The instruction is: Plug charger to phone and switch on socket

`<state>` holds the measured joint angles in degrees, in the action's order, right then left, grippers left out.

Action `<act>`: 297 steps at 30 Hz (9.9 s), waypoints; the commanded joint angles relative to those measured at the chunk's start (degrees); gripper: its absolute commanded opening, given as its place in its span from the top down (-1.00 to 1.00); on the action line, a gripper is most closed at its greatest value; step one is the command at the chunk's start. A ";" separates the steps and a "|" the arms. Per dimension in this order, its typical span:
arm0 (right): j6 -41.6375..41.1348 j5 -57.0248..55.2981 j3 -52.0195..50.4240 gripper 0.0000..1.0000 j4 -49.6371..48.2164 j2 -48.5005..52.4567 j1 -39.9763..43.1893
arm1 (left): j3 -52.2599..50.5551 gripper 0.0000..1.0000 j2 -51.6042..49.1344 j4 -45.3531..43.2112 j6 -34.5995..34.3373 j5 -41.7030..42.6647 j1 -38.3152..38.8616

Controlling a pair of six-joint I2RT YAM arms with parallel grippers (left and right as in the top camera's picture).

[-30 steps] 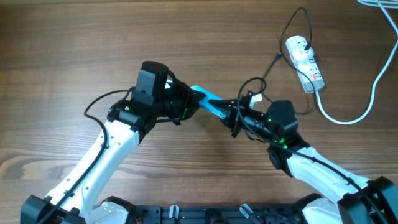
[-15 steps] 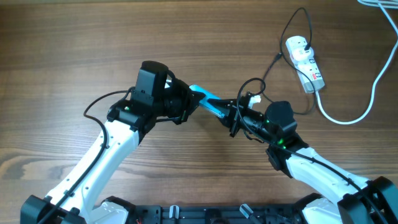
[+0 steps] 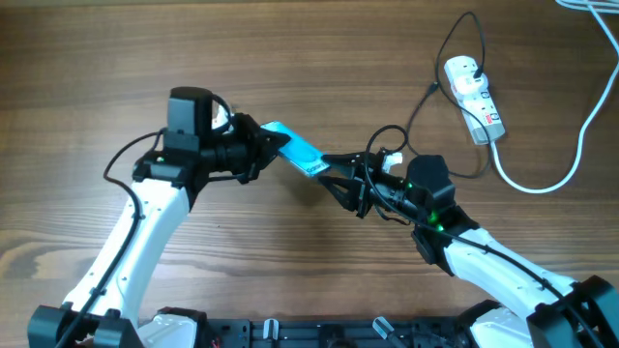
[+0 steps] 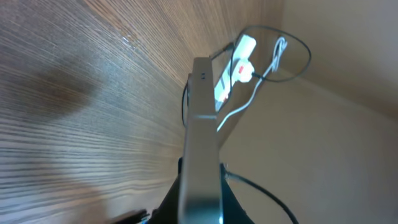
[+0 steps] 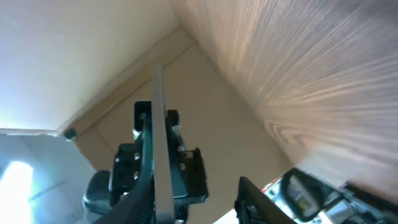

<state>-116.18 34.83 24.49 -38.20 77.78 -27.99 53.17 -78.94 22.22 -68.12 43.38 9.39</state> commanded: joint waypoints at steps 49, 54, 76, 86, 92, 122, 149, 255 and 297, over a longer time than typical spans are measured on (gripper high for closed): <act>82.99 -53.16 31.23 -0.99 59.93 7.82 13.60 | 0.50 0.92 -22.86 -26.56 6.19 43.15 -1.46; 88.15 -48.57 37.86 -0.99 50.99 23.98 17.51 | 0.50 0.92 -22.86 -26.56 6.21 43.12 -1.46; 94.27 -43.58 38.10 0.40 20.81 46.53 18.32 | 0.50 0.92 -22.86 -25.44 5.99 42.27 -1.53; 93.50 -28.70 38.10 0.91 43.71 40.70 18.21 | 0.50 0.92 -22.86 -24.79 5.77 42.27 -2.19; 93.53 -28.06 38.10 0.91 62.53 27.80 18.21 | 0.50 0.92 -22.86 -24.81 5.79 42.29 -2.16; 90.71 -34.75 30.14 -0.91 63.01 24.17 12.09 | 0.50 0.92 -22.86 -24.81 6.23 42.05 -2.16; 108.85 -26.01 30.23 -0.33 59.58 28.50 10.95 | 0.50 0.92 -22.86 -24.81 9.42 46.99 -6.14; 107.21 38.51 26.43 0.91 51.74 8.39 5.86 | 0.50 0.92 -22.75 -83.80 -6.51 40.59 -6.16; 100.50 42.14 26.43 0.91 44.63 11.91 6.95 | 0.50 0.92 -22.75 -84.61 -5.68 43.58 -5.75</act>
<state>-15.22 75.42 50.96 7.01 89.03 -21.17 52.99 -102.65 -61.84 -74.06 86.46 3.68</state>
